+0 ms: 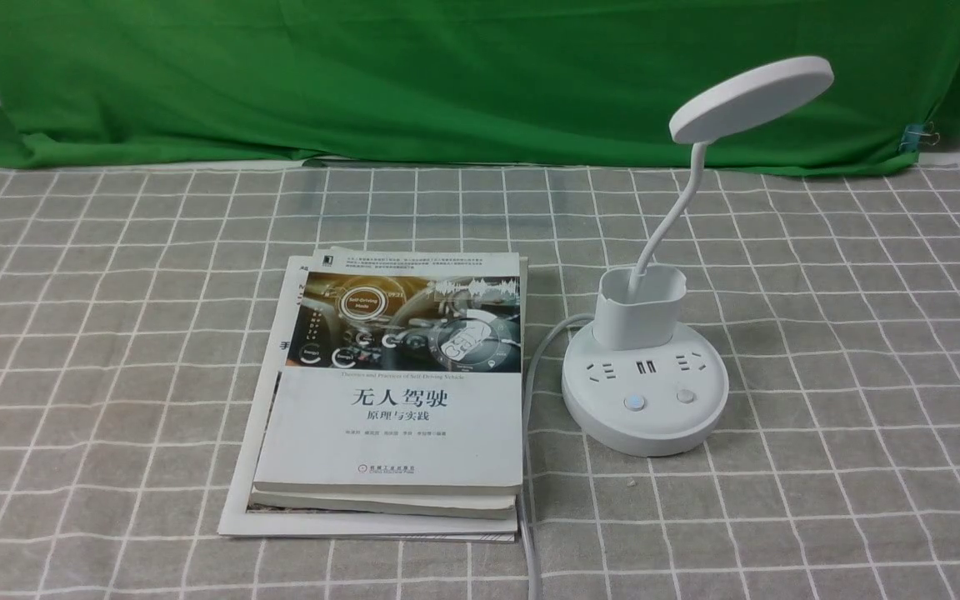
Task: Turn on the desk lamp on the grey coffee tablecloth with your hand.
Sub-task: 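Press the button on the base of the white desk lamp with the right gripper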
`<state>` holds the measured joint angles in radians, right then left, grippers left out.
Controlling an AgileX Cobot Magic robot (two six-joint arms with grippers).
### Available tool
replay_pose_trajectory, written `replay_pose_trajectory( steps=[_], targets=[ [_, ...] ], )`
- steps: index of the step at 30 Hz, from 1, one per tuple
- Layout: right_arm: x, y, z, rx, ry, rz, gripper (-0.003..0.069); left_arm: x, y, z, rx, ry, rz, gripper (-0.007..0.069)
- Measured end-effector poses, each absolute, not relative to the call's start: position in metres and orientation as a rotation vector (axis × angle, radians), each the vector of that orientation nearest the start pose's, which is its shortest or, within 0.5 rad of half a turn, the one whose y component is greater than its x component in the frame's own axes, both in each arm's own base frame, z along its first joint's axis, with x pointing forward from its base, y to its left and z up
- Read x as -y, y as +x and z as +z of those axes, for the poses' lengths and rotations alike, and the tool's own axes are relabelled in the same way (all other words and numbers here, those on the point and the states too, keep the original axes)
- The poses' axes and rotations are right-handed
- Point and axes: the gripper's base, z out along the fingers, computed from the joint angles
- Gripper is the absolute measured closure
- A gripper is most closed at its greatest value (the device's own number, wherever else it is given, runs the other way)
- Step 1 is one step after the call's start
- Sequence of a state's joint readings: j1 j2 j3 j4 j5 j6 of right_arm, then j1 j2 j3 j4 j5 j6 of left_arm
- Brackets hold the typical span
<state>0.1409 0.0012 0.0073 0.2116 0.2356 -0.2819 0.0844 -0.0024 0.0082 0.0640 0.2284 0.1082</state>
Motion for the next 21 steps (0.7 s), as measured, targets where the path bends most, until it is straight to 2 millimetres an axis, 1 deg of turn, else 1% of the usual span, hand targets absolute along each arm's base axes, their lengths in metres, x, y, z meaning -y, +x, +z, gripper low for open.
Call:
replay_pose_trajectory(
  steps=[6,12,13,14,15,16,17,21],
  targets=[
    [-0.012,0.055,0.190,-1.707,-0.222,0.090,0.0417,-0.006,0.055,0.190,-1.720,0.063,0.201,0.0606],
    [-0.011,0.055,0.195,-1.651,-0.191,0.096,0.0417,-0.006,0.055,0.190,-1.720,0.063,0.201,0.0606],
    [-0.011,0.056,0.197,-1.637,-0.148,0.134,0.0417,-0.006,0.055,0.190,-1.720,0.063,0.201,0.0606],
    [-0.011,0.056,0.200,-1.617,-0.059,0.216,0.0417,-0.006,0.055,0.190,-1.720,0.063,0.201,0.0606],
    [-0.011,0.056,0.200,-1.612,-0.054,0.219,0.0417,-0.006,0.055,0.190,-1.720,0.063,0.201,0.0606],
    [-0.010,0.056,0.204,-1.576,0.043,0.303,0.0417,-0.006,0.055,0.190,-1.720,0.063,0.201,0.0606],
    [-0.010,0.056,0.206,-1.551,0.102,0.355,0.0417,-0.006,0.055,0.190,-1.720,0.063,0.201,0.0606],
    [-0.006,0.056,0.216,-1.423,0.288,0.522,0.0417,-0.006,0.055,0.190,-1.720,0.063,0.201,0.0606]
  ],
)
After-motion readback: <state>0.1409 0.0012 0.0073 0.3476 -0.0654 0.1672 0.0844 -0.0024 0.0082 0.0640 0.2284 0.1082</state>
